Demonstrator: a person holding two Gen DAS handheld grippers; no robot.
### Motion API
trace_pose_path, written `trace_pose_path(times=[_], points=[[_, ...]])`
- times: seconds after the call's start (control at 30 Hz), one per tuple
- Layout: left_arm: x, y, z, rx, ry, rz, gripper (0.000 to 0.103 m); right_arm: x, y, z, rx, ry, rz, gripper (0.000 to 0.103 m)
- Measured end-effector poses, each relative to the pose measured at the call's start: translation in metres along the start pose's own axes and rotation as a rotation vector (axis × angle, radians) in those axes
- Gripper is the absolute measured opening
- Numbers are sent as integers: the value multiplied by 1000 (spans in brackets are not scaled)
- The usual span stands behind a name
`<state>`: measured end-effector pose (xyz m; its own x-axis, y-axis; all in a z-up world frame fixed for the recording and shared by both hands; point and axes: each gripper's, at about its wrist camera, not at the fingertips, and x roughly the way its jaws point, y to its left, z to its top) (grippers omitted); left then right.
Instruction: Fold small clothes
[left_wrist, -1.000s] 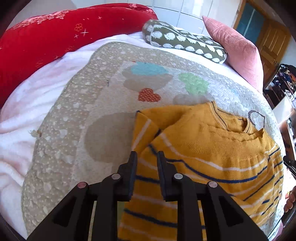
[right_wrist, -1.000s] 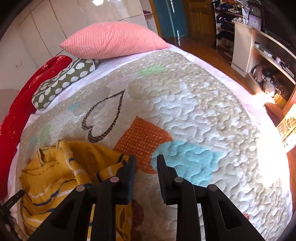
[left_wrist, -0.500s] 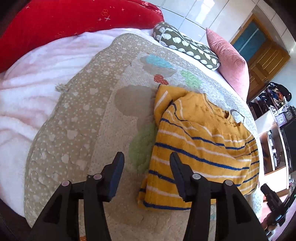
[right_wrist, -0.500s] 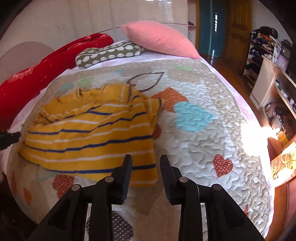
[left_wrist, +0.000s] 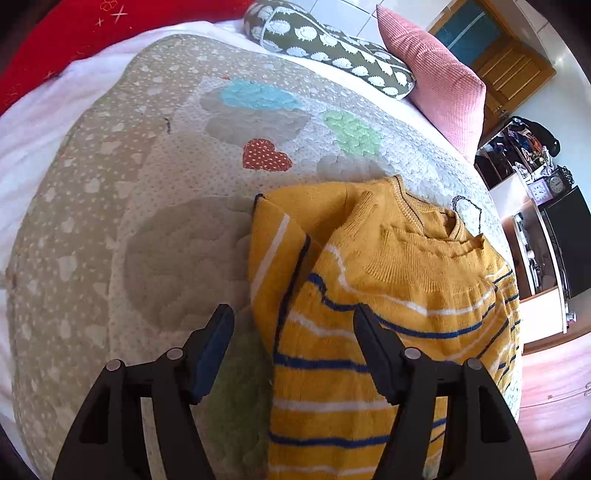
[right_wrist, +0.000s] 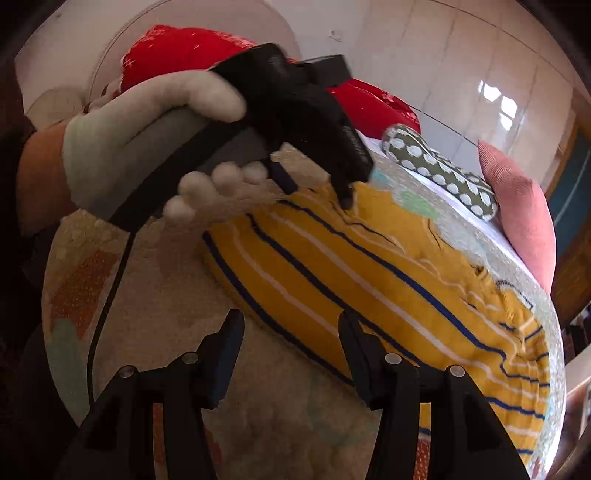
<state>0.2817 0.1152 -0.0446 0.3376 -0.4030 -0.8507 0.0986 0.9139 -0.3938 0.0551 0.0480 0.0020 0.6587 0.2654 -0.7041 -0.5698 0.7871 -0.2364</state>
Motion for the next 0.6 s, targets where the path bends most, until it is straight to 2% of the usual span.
trace_pose_path(times=[0.1, 0.23, 0.27, 0.3, 0.33, 0.37, 0.4, 0.6], points=[[13, 5, 10, 4, 24, -40, 72, 19, 27, 10, -115, -7, -85, 56], [19, 9, 24, -14, 34, -96, 73, 37, 44, 20, -168, -15, -154, 56], [19, 10, 26, -23, 31, -99, 66, 42, 47, 22, -175, -19, -166, 56], [22, 9, 26, -23, 37, -74, 39, 47, 50, 24, -183, -23, -172, 56], [25, 7, 26, -6, 51, -42, 27, 52, 51, 25, -190, -21, -177, 45], [27, 5, 25, -1, 59, -44, 18, 54, 54, 25, -191, -18, -166, 17], [25, 3, 24, -4, 55, -46, 12, 56, 55, 26, -186, -9, -159, 6], [-11, -32, 26, -15, -2, -19, 11, 25, 22, 26, -56, -103, -153, 5]])
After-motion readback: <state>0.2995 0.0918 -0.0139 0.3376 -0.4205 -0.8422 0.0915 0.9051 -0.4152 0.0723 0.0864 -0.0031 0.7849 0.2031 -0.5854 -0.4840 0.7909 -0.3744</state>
